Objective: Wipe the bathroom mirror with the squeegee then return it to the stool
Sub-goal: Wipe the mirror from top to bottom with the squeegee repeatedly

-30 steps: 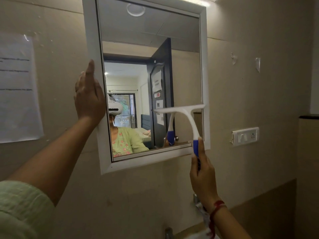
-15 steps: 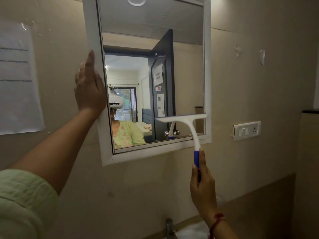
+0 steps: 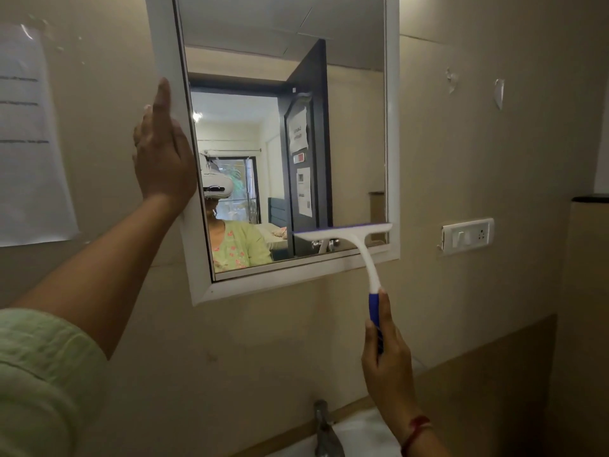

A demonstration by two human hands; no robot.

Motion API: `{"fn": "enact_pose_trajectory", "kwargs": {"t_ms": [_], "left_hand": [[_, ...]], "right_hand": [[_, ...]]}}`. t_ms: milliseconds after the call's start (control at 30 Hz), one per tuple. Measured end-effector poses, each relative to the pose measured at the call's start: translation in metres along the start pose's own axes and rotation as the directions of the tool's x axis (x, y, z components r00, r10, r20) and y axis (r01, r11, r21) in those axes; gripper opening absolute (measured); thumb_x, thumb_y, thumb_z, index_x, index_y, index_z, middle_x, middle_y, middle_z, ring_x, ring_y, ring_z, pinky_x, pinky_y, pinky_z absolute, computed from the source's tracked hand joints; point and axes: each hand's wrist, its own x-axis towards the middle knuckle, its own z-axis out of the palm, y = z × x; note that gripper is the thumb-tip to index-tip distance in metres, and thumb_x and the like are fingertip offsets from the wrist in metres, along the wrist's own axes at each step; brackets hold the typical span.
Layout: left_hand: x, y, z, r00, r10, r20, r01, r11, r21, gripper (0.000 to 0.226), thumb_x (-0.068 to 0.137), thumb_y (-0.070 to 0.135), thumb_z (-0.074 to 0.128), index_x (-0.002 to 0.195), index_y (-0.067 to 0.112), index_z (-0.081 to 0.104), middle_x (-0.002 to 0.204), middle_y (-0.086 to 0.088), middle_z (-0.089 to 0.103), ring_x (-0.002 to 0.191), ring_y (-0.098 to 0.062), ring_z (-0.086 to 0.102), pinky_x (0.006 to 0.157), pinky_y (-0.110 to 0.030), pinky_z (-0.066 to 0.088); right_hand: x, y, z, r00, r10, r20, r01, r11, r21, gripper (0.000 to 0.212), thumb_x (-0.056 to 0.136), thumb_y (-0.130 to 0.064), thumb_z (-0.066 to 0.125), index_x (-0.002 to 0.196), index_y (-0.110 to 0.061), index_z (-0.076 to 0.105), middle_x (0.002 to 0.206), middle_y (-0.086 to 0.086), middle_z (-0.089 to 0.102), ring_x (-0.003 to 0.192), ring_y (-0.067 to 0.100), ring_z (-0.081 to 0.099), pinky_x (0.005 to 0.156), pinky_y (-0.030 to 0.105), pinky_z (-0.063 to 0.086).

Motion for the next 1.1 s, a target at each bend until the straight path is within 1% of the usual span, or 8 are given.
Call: {"fn": "enact_pose_trajectory", "kwargs": {"t_ms": [100,333,467,567,767,900,967,1100], "left_hand": [[0.000,0.000,0.000,1.000,0.007,-0.009,-0.007,1.000,-0.003,0.047,0.099,0.023,0.023,0.145,0.023,0.023,0.139,-0.009,0.046,0.128,-0.028,0.039,0.102,-0.035,0.033],[0.000,-0.005,0.002,0.999,0.028,-0.024,-0.028,1.000,0.004,0.047,0.098,0.022,0.024,0.145,0.023,0.023,0.138,-0.010,0.047,0.125,-0.026,0.042,0.101,-0.032,0.032],[0.000,-0.004,0.002,0.999,0.020,-0.028,-0.020,1.000,-0.003,0.047,0.098,0.021,0.025,0.145,0.023,0.024,0.135,-0.011,0.049,0.125,-0.030,0.041,0.102,-0.033,0.032],[-0.001,-0.004,0.002,0.999,0.021,-0.026,-0.021,1.000,-0.004,0.047,0.098,0.021,0.025,0.145,0.022,0.024,0.133,-0.012,0.050,0.124,-0.030,0.042,0.100,-0.033,0.033],[0.000,-0.003,0.002,1.000,0.007,-0.011,-0.007,1.000,0.003,0.047,0.098,0.021,0.024,0.145,0.023,0.022,0.134,-0.012,0.049,0.125,-0.032,0.041,0.100,-0.039,0.036],[0.000,-0.003,0.000,1.000,0.007,-0.008,-0.007,1.000,-0.001,0.047,0.098,0.021,0.024,0.145,0.023,0.022,0.131,-0.013,0.051,0.123,-0.032,0.043,0.099,-0.040,0.037],[-0.001,-0.002,-0.001,1.000,-0.005,-0.002,0.005,1.000,-0.007,0.047,0.098,0.022,0.023,0.145,0.023,0.023,0.132,-0.012,0.051,0.123,-0.031,0.043,0.099,-0.041,0.038],[-0.002,0.003,-0.004,1.000,-0.020,0.022,0.021,0.999,-0.024,0.048,0.097,0.022,0.024,0.145,0.025,0.023,0.135,-0.013,0.049,0.124,-0.033,0.043,0.099,-0.044,0.039]], "right_hand": [[-0.005,0.000,-0.007,1.000,0.028,0.006,-0.028,0.999,0.015,0.058,0.094,-0.018,0.044,0.140,-0.038,0.015,0.069,-0.004,0.045,0.057,0.015,0.048,0.052,0.023,0.046],[0.006,-0.012,-0.008,0.999,0.045,0.013,-0.046,0.998,0.050,0.056,0.095,-0.019,0.042,0.141,-0.036,0.015,0.066,-0.001,0.043,0.056,0.014,0.045,0.053,0.026,0.047],[-0.017,-0.004,-0.012,0.996,0.082,0.044,-0.085,0.994,0.063,0.056,0.092,-0.020,0.044,0.142,-0.030,0.020,0.067,-0.002,0.046,0.053,0.006,0.049,0.050,0.012,0.043],[-0.023,-0.007,-0.021,0.998,0.025,0.060,-0.027,1.000,0.017,0.055,0.089,-0.029,0.041,0.141,-0.031,0.021,0.066,-0.007,0.046,0.051,0.008,0.047,0.050,0.010,0.042],[-0.003,-0.040,-0.026,0.996,-0.057,-0.071,0.063,0.994,0.094,0.053,0.088,-0.033,0.039,0.136,-0.039,0.018,0.068,-0.002,0.047,0.054,0.013,0.048,0.049,0.025,0.049],[0.032,-0.074,-0.014,0.982,-0.172,-0.083,0.183,0.971,0.157,0.051,0.091,-0.039,0.034,0.137,-0.049,0.013,0.067,-0.006,0.044,0.053,0.008,0.048,0.047,0.014,0.043],[0.050,-0.094,-0.005,0.973,-0.224,-0.058,0.231,0.961,0.151,0.051,0.092,-0.040,0.031,0.137,-0.053,0.009,0.071,-0.009,0.045,0.053,0.008,0.047,0.047,0.016,0.043],[0.099,-0.136,0.012,0.938,-0.332,-0.101,0.343,0.932,0.122,0.054,0.098,-0.030,0.031,0.145,-0.035,0.007,0.078,-0.008,0.044,0.057,0.004,0.040,0.052,0.014,0.036]]}}
